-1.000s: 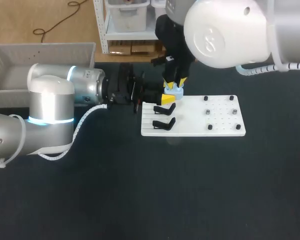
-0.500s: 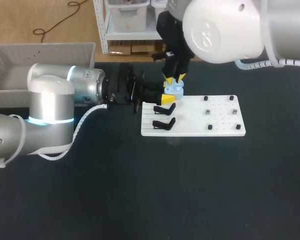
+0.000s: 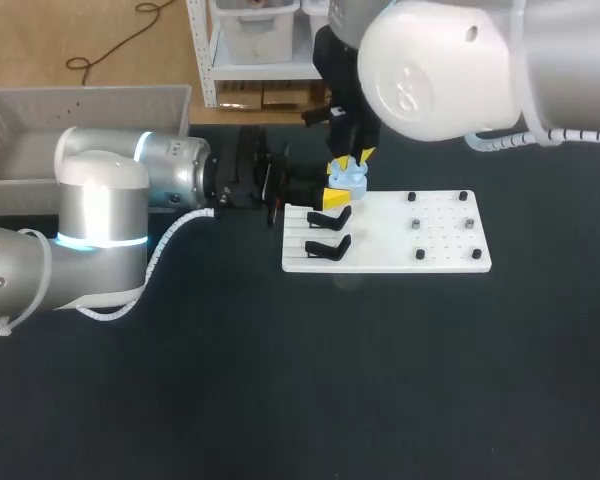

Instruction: Pick up each earbud case from the left stands, insert the matching earbuds, close the lid, and place the case in the box.

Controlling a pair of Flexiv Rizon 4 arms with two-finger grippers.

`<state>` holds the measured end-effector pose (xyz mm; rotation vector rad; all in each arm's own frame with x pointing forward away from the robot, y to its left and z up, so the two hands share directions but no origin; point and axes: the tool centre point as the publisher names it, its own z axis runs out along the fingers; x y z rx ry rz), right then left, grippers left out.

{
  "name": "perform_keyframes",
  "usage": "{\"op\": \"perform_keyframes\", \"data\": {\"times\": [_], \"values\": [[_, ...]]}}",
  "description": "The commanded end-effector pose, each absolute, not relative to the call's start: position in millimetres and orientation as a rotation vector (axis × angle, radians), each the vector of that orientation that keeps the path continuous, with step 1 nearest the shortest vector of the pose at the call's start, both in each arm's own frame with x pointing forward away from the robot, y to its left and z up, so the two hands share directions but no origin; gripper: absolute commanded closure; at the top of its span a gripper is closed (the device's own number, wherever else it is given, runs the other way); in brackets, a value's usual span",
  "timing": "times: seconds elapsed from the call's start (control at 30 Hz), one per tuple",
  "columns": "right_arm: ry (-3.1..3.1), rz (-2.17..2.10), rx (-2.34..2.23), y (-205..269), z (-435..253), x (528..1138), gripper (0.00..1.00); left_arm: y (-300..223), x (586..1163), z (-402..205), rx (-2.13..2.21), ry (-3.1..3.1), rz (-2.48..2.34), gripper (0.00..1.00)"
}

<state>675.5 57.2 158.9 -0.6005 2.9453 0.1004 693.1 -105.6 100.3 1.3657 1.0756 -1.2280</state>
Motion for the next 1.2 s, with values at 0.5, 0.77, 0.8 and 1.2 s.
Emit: {"op": "perform_keyframes", "data": {"times": [0.5,0.77,0.8,1.2], "values": [[2.968,0.088,-0.573,59,151,676,1.00,-105,693,100,1.366,1.077,-1.226,1.00],[2.973,0.084,-0.576,61,150,677,1.00,-105,693,100,1.366,1.077,-1.226,1.00],[2.973,0.082,-0.575,61,150,677,1.00,-105,693,100,1.366,1.077,-1.226,1.00],[2.971,0.063,-0.555,61,145,679,1.00,-105,693,100,1.366,1.077,-1.226,1.00]]}}
